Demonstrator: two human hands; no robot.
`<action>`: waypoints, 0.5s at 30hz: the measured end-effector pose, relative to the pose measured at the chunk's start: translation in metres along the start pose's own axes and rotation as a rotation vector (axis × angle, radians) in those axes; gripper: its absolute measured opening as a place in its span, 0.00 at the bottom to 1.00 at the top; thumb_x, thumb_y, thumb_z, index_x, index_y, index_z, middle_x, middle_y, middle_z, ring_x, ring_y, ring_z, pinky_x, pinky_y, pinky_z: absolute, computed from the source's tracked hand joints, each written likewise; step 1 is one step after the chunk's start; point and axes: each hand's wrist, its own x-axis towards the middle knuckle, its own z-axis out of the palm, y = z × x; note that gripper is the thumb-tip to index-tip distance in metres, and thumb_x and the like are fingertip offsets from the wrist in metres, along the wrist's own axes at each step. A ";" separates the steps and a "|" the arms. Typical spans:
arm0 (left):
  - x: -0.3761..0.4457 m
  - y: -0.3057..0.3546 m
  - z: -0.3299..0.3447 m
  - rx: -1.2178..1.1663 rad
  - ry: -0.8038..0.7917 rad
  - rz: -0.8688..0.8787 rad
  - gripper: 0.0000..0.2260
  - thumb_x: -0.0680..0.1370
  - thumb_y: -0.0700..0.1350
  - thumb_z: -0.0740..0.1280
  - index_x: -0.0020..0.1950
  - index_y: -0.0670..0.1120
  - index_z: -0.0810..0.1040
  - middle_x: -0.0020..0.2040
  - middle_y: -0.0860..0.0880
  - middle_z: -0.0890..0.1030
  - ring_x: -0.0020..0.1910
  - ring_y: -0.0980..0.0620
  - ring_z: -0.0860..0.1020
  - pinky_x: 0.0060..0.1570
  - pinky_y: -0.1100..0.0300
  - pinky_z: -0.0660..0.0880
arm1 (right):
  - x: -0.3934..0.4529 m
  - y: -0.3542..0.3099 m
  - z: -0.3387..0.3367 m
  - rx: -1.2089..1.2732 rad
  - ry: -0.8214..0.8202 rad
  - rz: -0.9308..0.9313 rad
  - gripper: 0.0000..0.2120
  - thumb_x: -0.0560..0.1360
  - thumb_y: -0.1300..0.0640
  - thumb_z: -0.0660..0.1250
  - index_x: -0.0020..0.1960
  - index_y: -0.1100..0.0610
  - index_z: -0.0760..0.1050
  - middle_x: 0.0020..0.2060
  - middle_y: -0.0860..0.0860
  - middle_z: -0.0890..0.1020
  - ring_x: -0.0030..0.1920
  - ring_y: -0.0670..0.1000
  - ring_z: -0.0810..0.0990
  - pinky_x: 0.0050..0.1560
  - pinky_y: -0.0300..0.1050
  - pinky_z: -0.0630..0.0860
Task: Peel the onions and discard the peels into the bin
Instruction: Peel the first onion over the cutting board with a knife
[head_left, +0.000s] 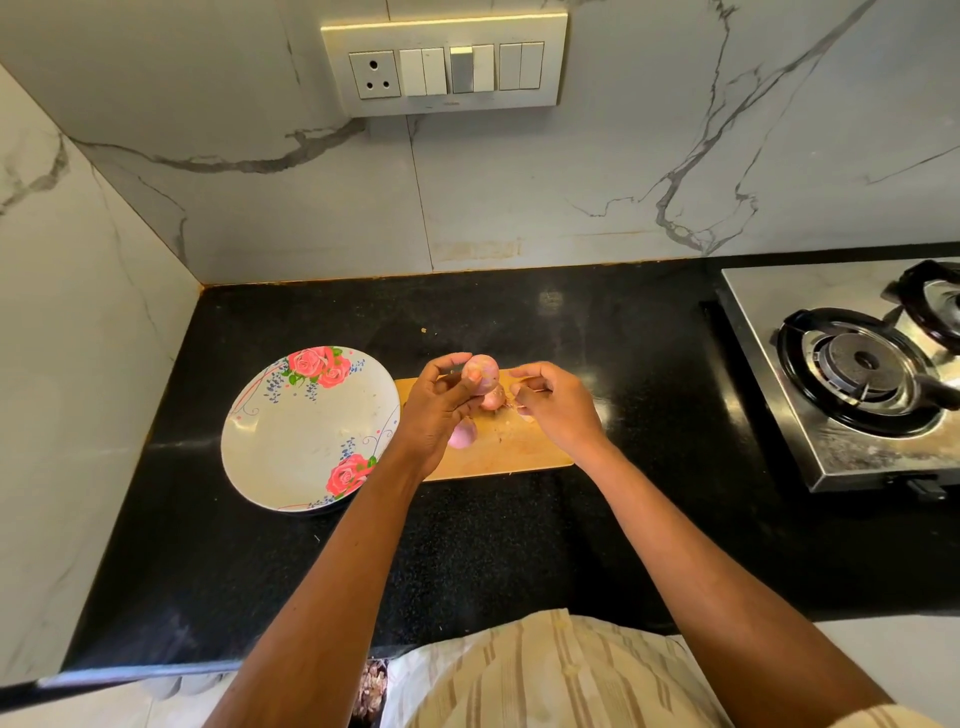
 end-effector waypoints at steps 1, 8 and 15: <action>0.000 0.000 0.001 0.001 -0.003 0.000 0.23 0.73 0.49 0.74 0.66 0.52 0.74 0.62 0.49 0.81 0.60 0.47 0.82 0.59 0.54 0.80 | -0.001 -0.004 0.001 0.025 -0.018 -0.025 0.07 0.79 0.57 0.70 0.56 0.50 0.82 0.49 0.50 0.85 0.47 0.48 0.86 0.52 0.54 0.84; 0.007 -0.007 0.000 0.136 0.021 0.051 0.22 0.75 0.50 0.76 0.67 0.55 0.76 0.62 0.54 0.82 0.61 0.52 0.81 0.64 0.52 0.77 | -0.006 -0.020 0.002 0.128 -0.019 -0.109 0.11 0.79 0.50 0.72 0.58 0.54 0.83 0.47 0.48 0.87 0.47 0.47 0.87 0.54 0.55 0.84; 0.007 -0.009 -0.003 0.203 0.018 0.096 0.18 0.78 0.47 0.73 0.67 0.53 0.76 0.63 0.54 0.82 0.61 0.54 0.81 0.66 0.51 0.77 | -0.006 -0.020 0.000 0.056 0.007 -0.145 0.09 0.80 0.52 0.71 0.56 0.55 0.83 0.46 0.48 0.87 0.46 0.46 0.87 0.51 0.54 0.85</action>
